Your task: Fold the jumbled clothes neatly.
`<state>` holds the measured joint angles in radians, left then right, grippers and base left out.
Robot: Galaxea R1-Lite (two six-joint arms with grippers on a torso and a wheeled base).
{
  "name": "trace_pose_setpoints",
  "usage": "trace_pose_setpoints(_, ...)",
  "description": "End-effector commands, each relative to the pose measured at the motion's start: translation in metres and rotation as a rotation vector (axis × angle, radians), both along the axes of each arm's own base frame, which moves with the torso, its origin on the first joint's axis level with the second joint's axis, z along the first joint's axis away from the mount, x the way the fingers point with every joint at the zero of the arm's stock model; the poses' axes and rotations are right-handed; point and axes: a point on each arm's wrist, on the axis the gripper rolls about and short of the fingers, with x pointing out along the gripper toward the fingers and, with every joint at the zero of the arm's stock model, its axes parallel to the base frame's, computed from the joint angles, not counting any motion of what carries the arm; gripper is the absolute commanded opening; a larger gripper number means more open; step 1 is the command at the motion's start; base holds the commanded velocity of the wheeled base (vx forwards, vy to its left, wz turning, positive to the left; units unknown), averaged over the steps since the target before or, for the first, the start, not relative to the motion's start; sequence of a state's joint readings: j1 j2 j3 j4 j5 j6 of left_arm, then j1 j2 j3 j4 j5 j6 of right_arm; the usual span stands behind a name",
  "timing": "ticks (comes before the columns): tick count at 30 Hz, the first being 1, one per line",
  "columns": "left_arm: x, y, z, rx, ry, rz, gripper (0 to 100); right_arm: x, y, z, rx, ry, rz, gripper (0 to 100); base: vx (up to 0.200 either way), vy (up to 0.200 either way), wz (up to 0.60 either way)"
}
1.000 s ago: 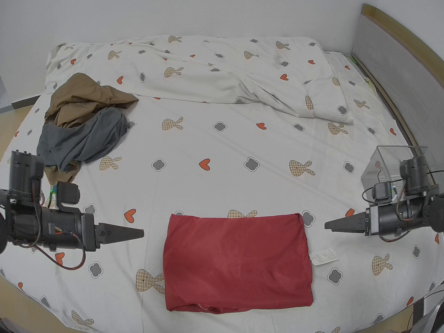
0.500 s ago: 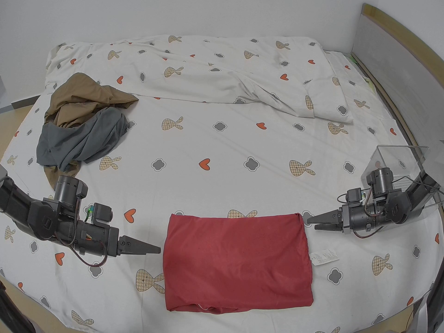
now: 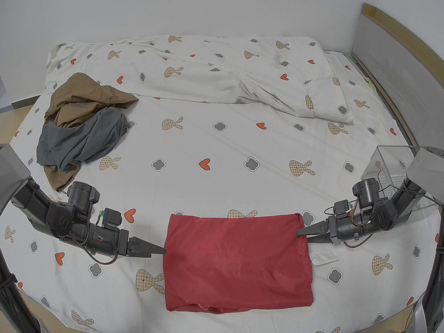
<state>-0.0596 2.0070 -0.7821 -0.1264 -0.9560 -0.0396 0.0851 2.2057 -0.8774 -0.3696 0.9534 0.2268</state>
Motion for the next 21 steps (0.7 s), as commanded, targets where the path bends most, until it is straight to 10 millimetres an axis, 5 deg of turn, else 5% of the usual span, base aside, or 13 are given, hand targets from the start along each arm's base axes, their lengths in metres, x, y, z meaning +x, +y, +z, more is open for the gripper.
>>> trace_pose_setpoints(1,0.007,-0.001,-0.011,0.001,0.015,-0.001,100,0.002,0.011,-0.007,-0.020,0.014,0.017,100,0.000,0.000,0.00)
trace_pose_setpoints(11,0.022,-0.007,-0.024,0.001,0.019,-0.015,100,0.007,0.040,-0.009,-0.035,0.009,0.074,100,0.000,0.000,0.00)
trace_pose_setpoints(21,0.039,-0.026,-0.036,0.001,0.021,-0.064,100,0.002,0.047,-0.013,-0.034,0.030,0.096,100,0.000,0.000,0.00)
